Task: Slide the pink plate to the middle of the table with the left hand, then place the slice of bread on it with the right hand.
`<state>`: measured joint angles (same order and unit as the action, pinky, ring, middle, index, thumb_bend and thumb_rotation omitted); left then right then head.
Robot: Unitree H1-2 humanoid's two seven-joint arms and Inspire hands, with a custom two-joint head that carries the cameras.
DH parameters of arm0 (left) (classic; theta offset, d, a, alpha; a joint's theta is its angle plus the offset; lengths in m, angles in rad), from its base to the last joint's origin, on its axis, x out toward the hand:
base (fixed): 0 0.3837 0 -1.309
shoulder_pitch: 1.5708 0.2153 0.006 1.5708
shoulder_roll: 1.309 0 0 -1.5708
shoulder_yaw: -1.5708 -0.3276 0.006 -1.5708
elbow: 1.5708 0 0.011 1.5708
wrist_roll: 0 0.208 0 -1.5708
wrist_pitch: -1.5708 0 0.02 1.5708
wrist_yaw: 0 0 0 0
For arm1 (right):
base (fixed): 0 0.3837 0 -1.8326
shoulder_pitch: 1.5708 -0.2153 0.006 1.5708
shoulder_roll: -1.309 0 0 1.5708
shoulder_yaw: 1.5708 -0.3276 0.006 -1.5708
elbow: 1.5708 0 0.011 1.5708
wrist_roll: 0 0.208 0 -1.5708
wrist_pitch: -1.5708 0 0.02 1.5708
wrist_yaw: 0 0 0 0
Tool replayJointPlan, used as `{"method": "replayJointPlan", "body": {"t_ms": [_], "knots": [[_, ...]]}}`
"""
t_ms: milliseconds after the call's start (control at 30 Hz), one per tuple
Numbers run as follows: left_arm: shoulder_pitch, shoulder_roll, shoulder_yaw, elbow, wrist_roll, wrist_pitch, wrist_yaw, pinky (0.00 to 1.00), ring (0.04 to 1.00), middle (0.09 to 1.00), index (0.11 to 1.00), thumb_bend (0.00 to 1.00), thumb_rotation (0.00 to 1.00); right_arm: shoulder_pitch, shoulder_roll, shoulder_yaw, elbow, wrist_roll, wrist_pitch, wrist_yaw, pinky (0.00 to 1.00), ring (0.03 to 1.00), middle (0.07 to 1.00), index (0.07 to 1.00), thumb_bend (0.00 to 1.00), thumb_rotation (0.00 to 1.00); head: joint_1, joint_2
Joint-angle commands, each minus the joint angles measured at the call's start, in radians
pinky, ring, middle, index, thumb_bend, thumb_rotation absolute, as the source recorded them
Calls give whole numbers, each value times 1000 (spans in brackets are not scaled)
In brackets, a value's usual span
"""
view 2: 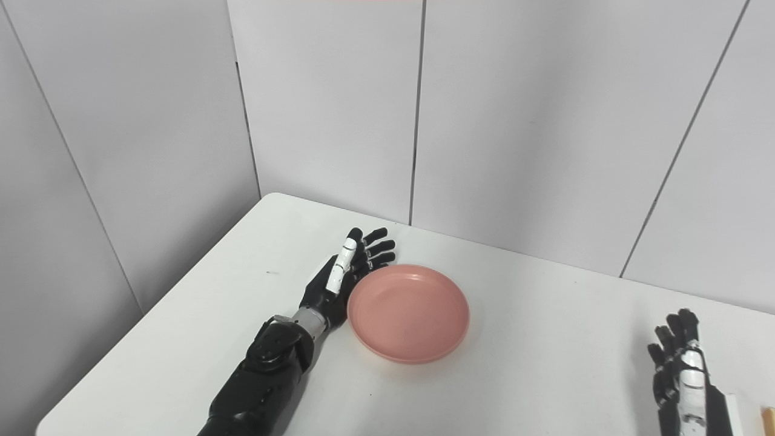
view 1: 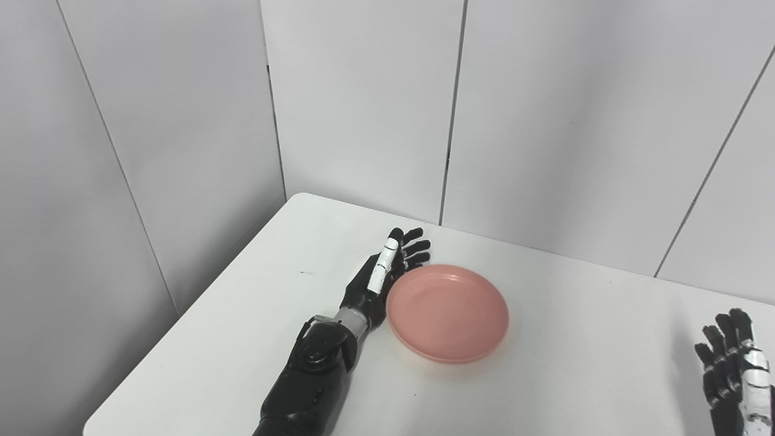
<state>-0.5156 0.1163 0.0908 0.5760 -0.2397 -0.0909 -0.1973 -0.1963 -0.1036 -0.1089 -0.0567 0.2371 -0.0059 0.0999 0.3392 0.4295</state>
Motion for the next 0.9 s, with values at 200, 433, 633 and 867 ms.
{"method": "replayJointPlan", "body": {"t_ms": [200, 433, 633, 867], "knots": [[31, -34, -22, -31, 5, 20, -20, 924, 870, 873, 880, 744, 1000, -12, 15, 20, -90, -18, 24, -11, 1000, 1000, 1000, 1000, 603, 997, -71, 16], [65, -55, -31, -78, 3, 21, -20, 940, 885, 880, 885, 741, 999, -8, 30, 29, -57, -25, -36, -2, 1000, 988, 999, 1000, 668, 941, -152, 32], [90, -79, -40, -109, 17, 13, -12, 921, 875, 876, 880, 732, 1000, -9, 51, 40, -45, -49, -54, -11, 1000, 968, 988, 1000, 705, 917, -220, 48], [101, -90, -58, -129, 28, 17, -24, 921, 868, 878, 890, 729, 1000, -18, 74, 50, -48, -69, -32, -28, 1000, 969, 982, 993, 711, 910, -262, 62]]}}
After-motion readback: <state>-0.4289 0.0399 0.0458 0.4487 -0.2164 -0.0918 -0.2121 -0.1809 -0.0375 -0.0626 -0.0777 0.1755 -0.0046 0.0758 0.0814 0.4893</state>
